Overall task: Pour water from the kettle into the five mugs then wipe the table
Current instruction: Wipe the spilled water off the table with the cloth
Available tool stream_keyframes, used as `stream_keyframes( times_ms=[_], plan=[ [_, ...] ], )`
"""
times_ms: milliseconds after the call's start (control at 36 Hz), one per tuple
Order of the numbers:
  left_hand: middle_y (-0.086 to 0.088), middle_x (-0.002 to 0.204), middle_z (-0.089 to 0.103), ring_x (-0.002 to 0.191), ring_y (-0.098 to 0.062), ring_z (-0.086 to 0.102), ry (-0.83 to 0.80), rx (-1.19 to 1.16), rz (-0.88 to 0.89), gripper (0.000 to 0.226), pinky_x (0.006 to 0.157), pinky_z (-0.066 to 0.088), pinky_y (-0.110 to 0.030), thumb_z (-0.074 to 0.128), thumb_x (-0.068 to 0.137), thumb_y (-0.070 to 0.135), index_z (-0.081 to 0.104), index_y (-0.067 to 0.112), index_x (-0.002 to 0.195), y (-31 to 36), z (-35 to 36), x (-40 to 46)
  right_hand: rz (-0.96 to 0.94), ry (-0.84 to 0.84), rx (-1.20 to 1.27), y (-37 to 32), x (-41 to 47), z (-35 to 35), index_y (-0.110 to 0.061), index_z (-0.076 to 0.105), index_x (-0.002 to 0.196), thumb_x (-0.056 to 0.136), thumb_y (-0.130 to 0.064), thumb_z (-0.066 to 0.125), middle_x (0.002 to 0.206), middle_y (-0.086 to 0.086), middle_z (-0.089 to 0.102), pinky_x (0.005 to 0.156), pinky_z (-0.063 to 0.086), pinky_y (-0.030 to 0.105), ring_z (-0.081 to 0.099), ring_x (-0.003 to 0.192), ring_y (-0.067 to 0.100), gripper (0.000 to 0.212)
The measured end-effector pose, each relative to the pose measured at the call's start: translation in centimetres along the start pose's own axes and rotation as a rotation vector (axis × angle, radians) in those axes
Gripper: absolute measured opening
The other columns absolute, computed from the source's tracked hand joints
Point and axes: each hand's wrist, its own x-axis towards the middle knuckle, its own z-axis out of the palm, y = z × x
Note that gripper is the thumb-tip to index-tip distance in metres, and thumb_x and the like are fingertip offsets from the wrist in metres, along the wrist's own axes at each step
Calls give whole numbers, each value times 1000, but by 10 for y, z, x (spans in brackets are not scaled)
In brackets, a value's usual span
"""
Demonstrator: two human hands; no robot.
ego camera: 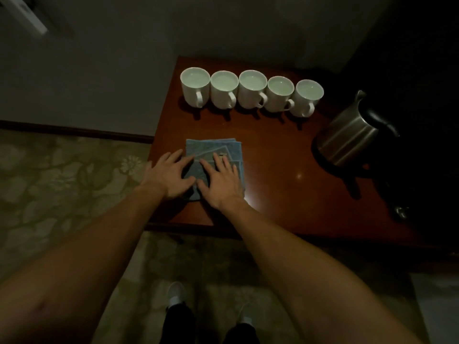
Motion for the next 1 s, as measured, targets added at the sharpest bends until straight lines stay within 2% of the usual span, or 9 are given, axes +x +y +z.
stream_keyframes(
  times_ms=[222, 361, 444, 556, 611, 694, 778, 917, 1000],
  plan=[
    [4, 173, -1, 158, -25, 3, -25, 82, 135, 72, 123, 12, -59, 41, 102, 58, 8, 41, 163, 87, 14, 3, 213, 116, 18, 124, -56, -39, -37, 19, 175, 113, -57, 41, 185, 4, 1, 135, 1, 48, -4, 170, 28, 69],
    [4, 173, 0, 158, -24, 2, -17, 76, 283, 70, 124, 12, -59, 43, 101, 53, 10, 41, 163, 172, 33, 11, 172, 112, 127, 160, -74, -59, -28, 24, 174, 113, -48, 52, 184, 9, 7, 135, 9, 44, 5, 170, 29, 70],
    [3, 173, 0, 158, -25, 2, 15, 112, 348, 71, 124, 10, -60, 41, 101, 53, 9, 40, 163, 210, 40, 15, 181, 247, 272, 166, -86, -73, -23, 37, 170, 110, -37, 62, 183, 9, 19, 132, 24, 39, 21, 167, 28, 67],
    [4, 173, -9, 159, -26, -5, -39, 211, 353, 71, 123, 2, -63, 37, 101, 64, 7, 44, 162, 238, 47, 20, 218, 519, 419, 175, -108, -107, -6, 62, 152, 106, -16, 68, 164, 16, 52, 121, 29, 22, 48, 153, 29, 48],
    [3, 172, -12, 158, -26, -9, -55, 196, 337, 71, 121, -3, -65, 34, 101, 66, 6, 44, 162, 242, 52, 23, 198, 689, 459, 175, -118, -124, -4, 69, 144, 102, -13, 70, 148, 14, 65, 119, 45, 32, 62, 137, 28, 42],
    [2, 172, -12, 158, -27, -10, -52, 181, 335, 70, 120, -5, -66, 32, 102, 68, 4, 45, 162, 242, 59, 24, 210, 913, 411, 176, -130, -147, -8, 72, 140, 98, -22, 73, 135, 13, 66, 101, 57, 45, 65, 123, 27, 44],
    [1, 172, -12, 158, -28, -10, -56, 232, 344, 71, 120, -4, -67, 32, 102, 68, 1, 44, 162, 241, 61, 26, 281, 1048, 348, 180, -135, -169, -14, 68, 146, 92, -36, 73, 136, 14, 60, 104, 53, 49, 59, 126, 31, 59],
    [0, 172, -12, 159, -27, -7, -58, 265, 333, 72, 121, 1, -66, 32, 101, 70, 1, 46, 162, 238, 56, 30, 443, 1027, 373, 197, -128, -198, -22, 49, 162, 88, -51, 82, 150, 11, 50, 112, 47, 44, 51, 139, 31, 86],
    [0, 172, -12, 159, -27, -6, -61, 262, 333, 75, 122, 3, -66, 34, 99, 73, 2, 46, 161, 237, 56, 34, 561, 962, 529, 208, -121, -207, -20, 48, 155, 86, -58, 84, 148, 9, 51, 97, 51, 40, 59, 132, 32, 87]
  ],
)
